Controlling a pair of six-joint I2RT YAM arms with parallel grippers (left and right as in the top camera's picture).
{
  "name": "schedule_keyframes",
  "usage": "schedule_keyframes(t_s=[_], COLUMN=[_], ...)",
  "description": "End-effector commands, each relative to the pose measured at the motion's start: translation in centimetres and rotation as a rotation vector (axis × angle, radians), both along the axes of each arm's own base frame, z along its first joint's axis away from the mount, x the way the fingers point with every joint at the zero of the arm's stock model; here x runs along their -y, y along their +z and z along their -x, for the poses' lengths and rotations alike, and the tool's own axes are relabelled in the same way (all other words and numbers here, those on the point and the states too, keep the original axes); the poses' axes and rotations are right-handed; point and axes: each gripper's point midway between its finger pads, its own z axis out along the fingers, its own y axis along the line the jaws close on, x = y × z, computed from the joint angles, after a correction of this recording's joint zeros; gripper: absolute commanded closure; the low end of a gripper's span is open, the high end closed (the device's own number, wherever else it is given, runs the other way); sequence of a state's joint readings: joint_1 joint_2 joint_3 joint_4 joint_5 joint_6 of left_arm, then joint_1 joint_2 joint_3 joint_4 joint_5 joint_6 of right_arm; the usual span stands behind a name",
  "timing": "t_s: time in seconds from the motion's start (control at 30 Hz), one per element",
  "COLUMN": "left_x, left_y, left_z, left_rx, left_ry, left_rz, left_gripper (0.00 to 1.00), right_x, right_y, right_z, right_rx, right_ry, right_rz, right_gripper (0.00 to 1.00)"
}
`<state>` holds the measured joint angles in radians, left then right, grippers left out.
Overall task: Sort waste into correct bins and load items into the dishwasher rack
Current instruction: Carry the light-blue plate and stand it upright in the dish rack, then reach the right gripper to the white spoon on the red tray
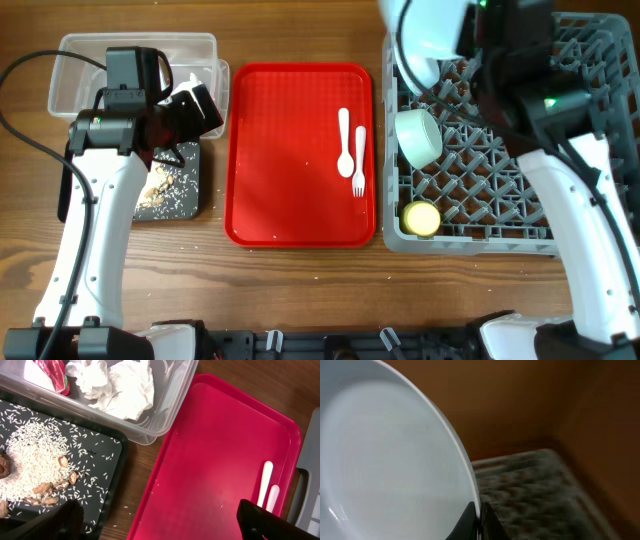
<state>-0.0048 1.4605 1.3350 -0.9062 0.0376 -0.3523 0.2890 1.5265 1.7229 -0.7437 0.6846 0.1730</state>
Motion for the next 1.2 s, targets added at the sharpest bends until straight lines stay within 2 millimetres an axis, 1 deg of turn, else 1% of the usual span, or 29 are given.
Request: schedule_keyframes(t_s=[0.0, 0.07, 0.13, 0.33, 0.4, 0.5, 0.67, 0.73, 0.77, 0.87, 0.93, 0.97, 1.0, 1.07, 1.17], left_x=[-0.1, -0.1, -0.1, -0.1, -0.1, -0.1, -0.1, -0.1, -0.1, -0.1, -0.1, -0.1, -0.1, -0.1, -0.1], left_y=[0.4, 0.4, 0.4, 0.4, 0.4, 0.4, 0.4, 0.4, 0.4, 0.4, 0.4, 0.4, 0.4, 0.4, 0.4], left_z=[-0.2, -0.2, -0.2, -0.2, -0.2, -0.2, -0.2, -0.2, -0.2, -0.2, -0.2, -0.2, -0.2, -0.2, -0.2], left_rx=[0.011, 0.011, 0.011, 0.011, 0.011, 0.011, 0.011, 0.011, 0.011, 0.011, 0.011, 0.011, 0.011, 0.011, 0.011], left_ry=[-0.004, -0.004, -0.004, -0.004, -0.004, -0.004, -0.004, -0.004, -0.004, -0.004, -0.004, -0.004, -0.004, -0.004, -0.004], left_rz=[-0.015, -0.015, -0.015, -0.015, -0.015, -0.015, -0.015, -0.015, -0.015, -0.015, -0.015, -0.015, -0.015, -0.015, -0.015], left_gripper=[0.0, 0.0, 0.0, 0.0, 0.0, 0.0, 0.0, 0.0, 0.0, 0.0, 0.0, 0.0, 0.0, 0.0, 0.0], right_x=[4.7, 6.0, 6.7, 8.1, 8.1, 7.9, 7.5, 7.4, 7.2, 6.5, 6.1, 5.8, 5.5, 5.0, 4.5], right_y=[-3.0, -4.3, -5.8, -9.9, -11.4, -13.1, -15.8, -16.5, -16.9, -17.7, -18.0, -18.3, -18.5, -18.8, -17.8], right_z=[0.0, -0.4, -1.1, -3.3, -4.4, -5.4, -6.3, -6.4, -6.6, -7.0, -7.2, -7.3, -7.4, -7.6, -7.6], right_rx=[-0.143, -0.181, -0.218, -0.321, -0.373, -0.414, -0.464, -0.479, -0.488, -0.502, -0.501, -0.502, -0.504, -0.503, -0.478], right_ry=[-0.213, -0.255, -0.272, -0.302, -0.277, -0.252, -0.225, -0.215, -0.202, -0.144, -0.115, -0.098, -0.079, -0.048, -0.021], right_rz=[0.257, 0.285, 0.296, 0.365, 0.416, 0.45, 0.453, 0.454, 0.45, 0.422, 0.398, 0.385, 0.37, 0.344, 0.315], right_gripper=[0.96, 0.96, 0.96, 0.96, 0.96, 0.96, 0.96, 0.95, 0.94, 0.8, 0.57, 0.49, 0.43, 0.36, 0.32])
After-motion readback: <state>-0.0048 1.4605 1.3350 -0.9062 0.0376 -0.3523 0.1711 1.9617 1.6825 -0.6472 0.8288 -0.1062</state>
